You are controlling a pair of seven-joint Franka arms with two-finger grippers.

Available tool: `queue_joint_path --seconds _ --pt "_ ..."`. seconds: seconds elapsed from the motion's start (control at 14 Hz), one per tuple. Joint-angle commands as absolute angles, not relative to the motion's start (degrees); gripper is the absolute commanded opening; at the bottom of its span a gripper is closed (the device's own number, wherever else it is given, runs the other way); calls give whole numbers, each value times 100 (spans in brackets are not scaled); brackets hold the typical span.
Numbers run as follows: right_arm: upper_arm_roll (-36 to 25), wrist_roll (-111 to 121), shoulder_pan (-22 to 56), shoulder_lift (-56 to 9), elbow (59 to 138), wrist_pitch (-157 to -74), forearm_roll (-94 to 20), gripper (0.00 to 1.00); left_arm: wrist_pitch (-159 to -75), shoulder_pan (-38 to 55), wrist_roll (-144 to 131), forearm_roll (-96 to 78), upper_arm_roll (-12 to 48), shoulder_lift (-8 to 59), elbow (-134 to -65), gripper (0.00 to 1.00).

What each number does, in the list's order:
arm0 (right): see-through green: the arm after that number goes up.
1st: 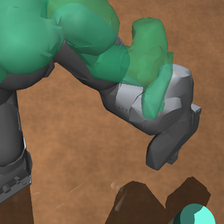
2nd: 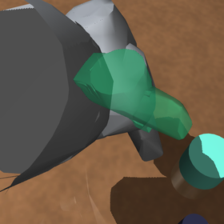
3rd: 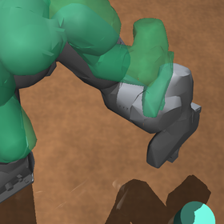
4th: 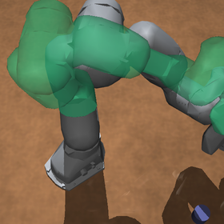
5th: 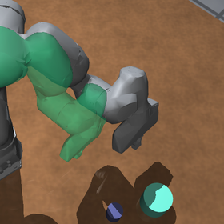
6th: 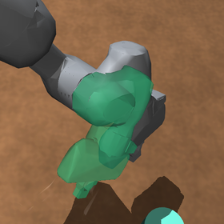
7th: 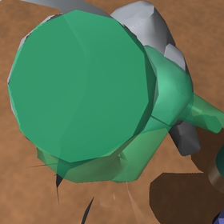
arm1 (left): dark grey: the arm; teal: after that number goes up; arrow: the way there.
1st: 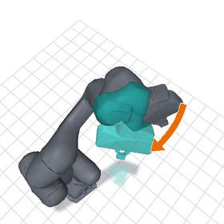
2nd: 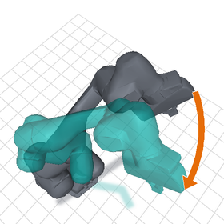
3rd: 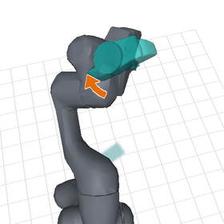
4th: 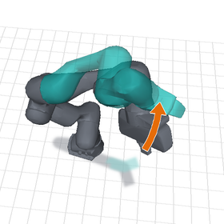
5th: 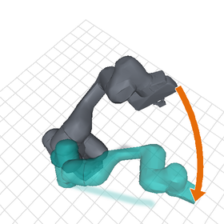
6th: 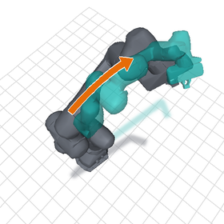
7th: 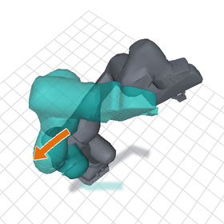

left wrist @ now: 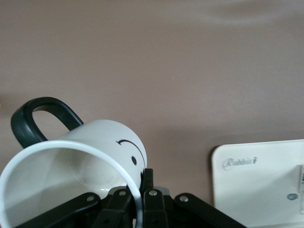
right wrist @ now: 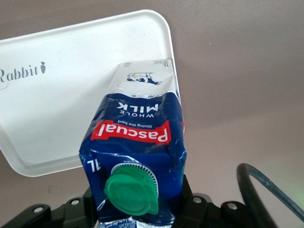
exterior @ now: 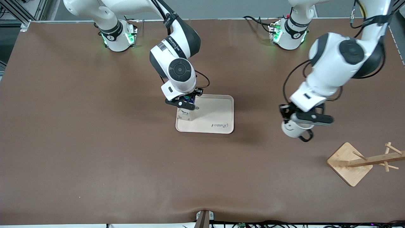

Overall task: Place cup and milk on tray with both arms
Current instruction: 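Lower the carton onto the tray while the left gripper carries the mug over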

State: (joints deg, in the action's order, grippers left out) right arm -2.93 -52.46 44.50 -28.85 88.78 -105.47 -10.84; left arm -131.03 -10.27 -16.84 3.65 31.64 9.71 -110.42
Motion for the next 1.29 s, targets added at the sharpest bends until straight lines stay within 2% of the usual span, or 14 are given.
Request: queue_joint_path --seconds 0.0,0.29,0.5,0.64,0.79,1.21 --pt "-343 -4976 4421 -3129 8606 -10530 -1204 31 -12544 -337 -2878 1157 3199 1641 -10399 0" --pt "-352 -4448 4368 -3190 8482 -10310 -1380 33 -12261 350 -3795 1292 3199 2257 -10117 0" --pt "-360 -4071 4386 -3313 8490 -10310 -1354 41 -12261 738 -4008 1502 3182 2592 -10037 0" --pt "-360 -3956 4351 -3305 8490 -10301 -1354 62 -12269 817 -3955 1547 3199 2759 -10011 0" --pt "-369 -3964 4351 -3296 8490 -10310 -1362 100 -12270 1028 -3955 1538 3190 2908 -9967 0" --pt "-369 -3973 4166 -3234 8333 -10065 -1397 100 -12331 1116 -3920 1766 3190 3304 -9906 0"
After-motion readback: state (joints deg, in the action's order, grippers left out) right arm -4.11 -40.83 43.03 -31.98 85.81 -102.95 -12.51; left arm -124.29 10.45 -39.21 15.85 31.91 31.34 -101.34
